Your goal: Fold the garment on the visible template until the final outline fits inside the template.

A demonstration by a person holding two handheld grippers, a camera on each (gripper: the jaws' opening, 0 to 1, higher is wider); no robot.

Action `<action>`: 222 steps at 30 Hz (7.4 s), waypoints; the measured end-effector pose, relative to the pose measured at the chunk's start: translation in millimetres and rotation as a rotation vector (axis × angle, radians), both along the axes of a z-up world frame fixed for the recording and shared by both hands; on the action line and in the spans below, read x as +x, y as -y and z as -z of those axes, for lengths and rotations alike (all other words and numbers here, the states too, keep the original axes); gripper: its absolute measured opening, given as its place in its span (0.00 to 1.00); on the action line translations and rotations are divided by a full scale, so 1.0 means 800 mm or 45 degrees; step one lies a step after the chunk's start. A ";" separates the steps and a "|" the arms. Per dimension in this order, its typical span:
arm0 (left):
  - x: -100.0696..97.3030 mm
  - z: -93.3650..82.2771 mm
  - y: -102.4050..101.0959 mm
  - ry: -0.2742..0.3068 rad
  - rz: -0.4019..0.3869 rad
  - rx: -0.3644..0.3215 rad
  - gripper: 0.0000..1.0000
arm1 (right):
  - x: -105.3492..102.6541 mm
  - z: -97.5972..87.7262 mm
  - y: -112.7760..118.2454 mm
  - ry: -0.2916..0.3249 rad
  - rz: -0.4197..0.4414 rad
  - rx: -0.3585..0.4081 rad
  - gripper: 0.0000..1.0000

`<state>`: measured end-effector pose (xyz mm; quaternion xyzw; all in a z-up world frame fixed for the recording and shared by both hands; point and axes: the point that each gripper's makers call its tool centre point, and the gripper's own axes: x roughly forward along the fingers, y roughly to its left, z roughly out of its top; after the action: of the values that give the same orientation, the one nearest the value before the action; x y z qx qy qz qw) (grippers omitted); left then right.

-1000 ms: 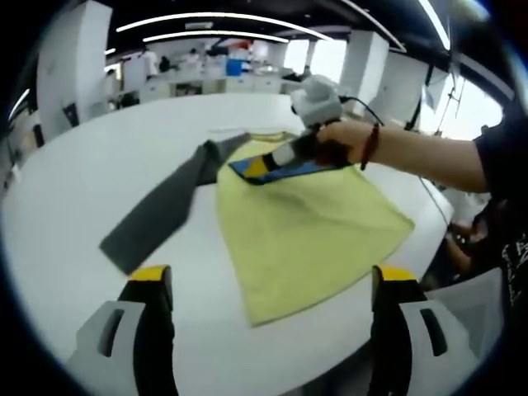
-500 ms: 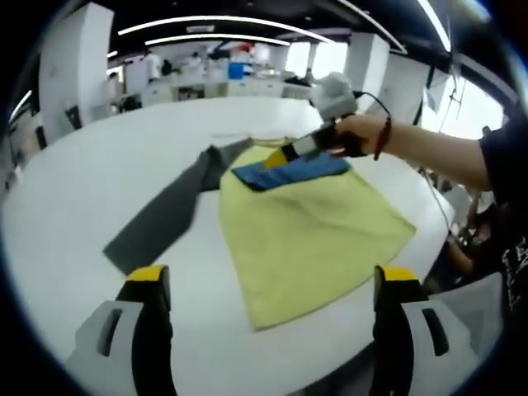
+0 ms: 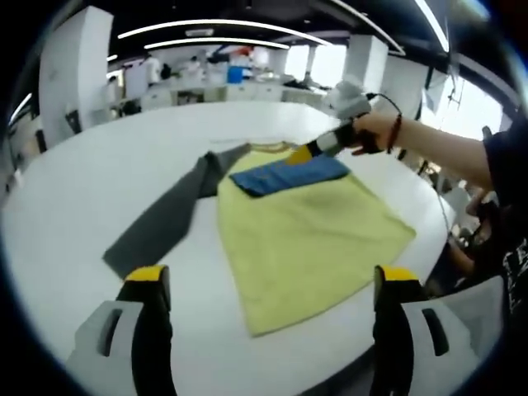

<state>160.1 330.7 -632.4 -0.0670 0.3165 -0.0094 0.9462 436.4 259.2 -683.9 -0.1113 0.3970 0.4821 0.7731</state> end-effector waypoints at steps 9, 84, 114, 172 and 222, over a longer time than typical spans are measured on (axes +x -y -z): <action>0.004 0.000 0.008 0.004 0.009 -0.006 0.99 | 0.030 -0.002 0.059 0.021 0.113 -0.036 0.75; -0.003 -0.005 0.005 -0.007 -0.031 0.026 0.99 | 0.050 0.052 0.187 -0.035 0.306 -0.156 0.00; 0.001 0.000 0.005 -0.027 -0.012 0.023 0.99 | 0.079 0.051 0.242 -0.016 0.313 -0.261 0.00; 0.018 -0.006 0.004 -0.006 0.021 0.034 0.98 | 0.063 -0.041 0.215 0.130 0.164 0.029 0.78; 0.046 0.000 -0.119 0.060 -0.166 0.113 0.66 | -0.129 -0.099 0.254 0.267 -0.192 0.120 0.99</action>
<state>196.7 425.7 -632.3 -0.0453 0.2892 0.0645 0.9540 332.8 56.4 -605.0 -0.1541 0.2814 0.5427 0.7763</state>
